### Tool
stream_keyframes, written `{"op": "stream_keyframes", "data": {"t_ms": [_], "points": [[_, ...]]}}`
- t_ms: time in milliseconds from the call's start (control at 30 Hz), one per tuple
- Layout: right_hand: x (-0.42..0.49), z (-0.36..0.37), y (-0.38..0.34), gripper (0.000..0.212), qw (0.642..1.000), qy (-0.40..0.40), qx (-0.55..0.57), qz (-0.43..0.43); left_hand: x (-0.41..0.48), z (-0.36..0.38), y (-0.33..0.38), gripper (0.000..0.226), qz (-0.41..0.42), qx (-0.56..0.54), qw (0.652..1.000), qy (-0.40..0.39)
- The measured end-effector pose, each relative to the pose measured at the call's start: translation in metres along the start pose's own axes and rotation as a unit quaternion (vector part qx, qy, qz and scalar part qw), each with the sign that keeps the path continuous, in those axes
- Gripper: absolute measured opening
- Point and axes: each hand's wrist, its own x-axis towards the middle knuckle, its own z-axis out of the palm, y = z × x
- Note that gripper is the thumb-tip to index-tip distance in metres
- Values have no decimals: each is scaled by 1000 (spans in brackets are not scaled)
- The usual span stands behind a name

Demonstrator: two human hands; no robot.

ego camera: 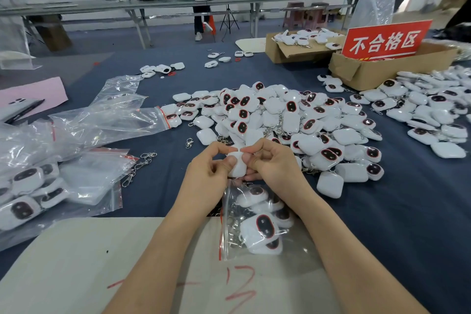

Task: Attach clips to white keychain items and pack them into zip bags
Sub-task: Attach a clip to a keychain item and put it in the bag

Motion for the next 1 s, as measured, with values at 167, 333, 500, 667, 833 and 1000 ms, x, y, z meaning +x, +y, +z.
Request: {"op": "stream_keyframes", "data": {"t_ms": [167,333,500,667,833,1000], "points": [[-2,3,-1,35,999,-2,-40,-27,-1,1,-2,21,11,17,1000,2],[-1,7,-2,35,993,14,-103,-58,-2,3,-2,19,20,32,999,13],[-3,9,-1,21,989,-4,-122,-81,-1,4,-1,16,23,10,999,30],[0,8,0,58,983,-54,-153,-89,7,-2,-3,37,-16,-47,999,7],[-1,1,2,56,981,-60,-153,-105,6,-3,-5,53,-21,-22,999,-34],[-4,-3,2,54,986,-73,-114,-100,4,-1,-2,57,7,-21,999,-40]]}}
